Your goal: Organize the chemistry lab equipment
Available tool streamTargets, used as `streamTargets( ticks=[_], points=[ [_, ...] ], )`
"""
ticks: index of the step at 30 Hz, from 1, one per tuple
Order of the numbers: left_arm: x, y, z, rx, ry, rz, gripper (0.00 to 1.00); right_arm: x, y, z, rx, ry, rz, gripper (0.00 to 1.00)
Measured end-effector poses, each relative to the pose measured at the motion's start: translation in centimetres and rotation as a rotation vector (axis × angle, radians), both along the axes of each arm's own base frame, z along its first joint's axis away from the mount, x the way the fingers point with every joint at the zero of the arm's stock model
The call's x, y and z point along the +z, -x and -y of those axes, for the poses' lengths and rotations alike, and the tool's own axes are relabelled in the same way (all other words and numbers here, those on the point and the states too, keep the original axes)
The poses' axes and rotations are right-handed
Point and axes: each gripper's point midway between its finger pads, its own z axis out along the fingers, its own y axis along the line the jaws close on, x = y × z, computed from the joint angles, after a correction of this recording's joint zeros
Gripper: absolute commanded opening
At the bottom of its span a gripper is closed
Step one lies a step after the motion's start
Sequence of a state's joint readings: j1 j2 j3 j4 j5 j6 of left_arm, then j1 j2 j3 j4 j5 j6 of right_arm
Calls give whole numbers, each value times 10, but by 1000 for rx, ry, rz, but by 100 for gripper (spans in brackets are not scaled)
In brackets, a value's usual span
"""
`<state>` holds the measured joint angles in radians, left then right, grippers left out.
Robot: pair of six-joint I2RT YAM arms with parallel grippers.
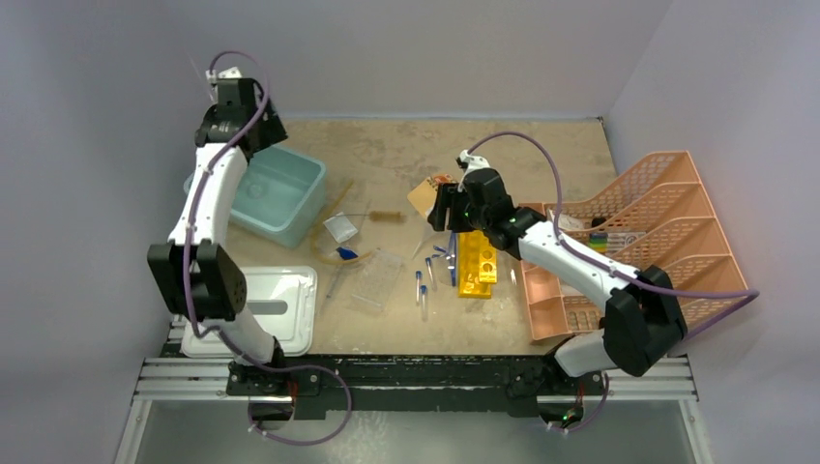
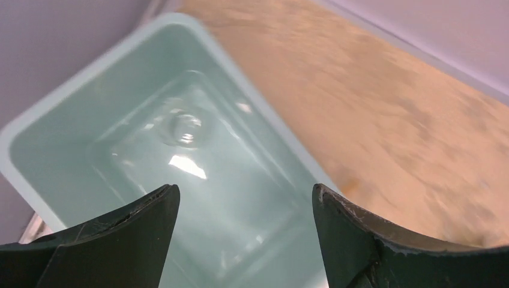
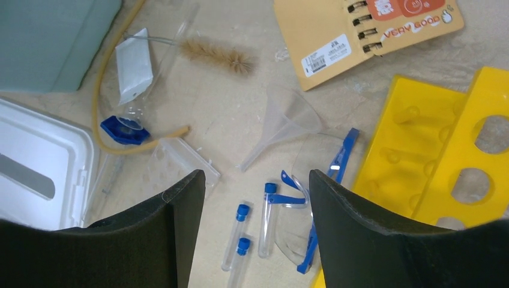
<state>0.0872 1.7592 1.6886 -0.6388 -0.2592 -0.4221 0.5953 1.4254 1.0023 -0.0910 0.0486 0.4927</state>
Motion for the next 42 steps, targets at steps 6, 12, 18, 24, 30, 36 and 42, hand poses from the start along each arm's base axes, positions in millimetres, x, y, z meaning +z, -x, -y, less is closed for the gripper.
streamTargets(
  ticks=[6,12,18,24,30,36,42],
  points=[
    [68,54,101,-303,-19,92,72,9,-3,-6,29,-15,24,65],
    [42,101,143,-458,41,13,61,12,-6,-13,49,-34,30,64],
    [-17,130,193,-608,66,-140,59,2,-7,-19,64,-41,4,62],
    [-70,137,222,-666,45,-268,52,-5,-7,-21,68,-37,-13,61],
    [-123,151,193,-438,-7,-379,38,-7,-6,-20,61,-39,-18,60],
    [-149,180,159,-232,-37,-393,33,-8,-5,-21,67,-42,-23,59],
    [-148,180,151,-111,-1,-286,42,-8,-4,-23,76,-47,-28,58]
  ],
)
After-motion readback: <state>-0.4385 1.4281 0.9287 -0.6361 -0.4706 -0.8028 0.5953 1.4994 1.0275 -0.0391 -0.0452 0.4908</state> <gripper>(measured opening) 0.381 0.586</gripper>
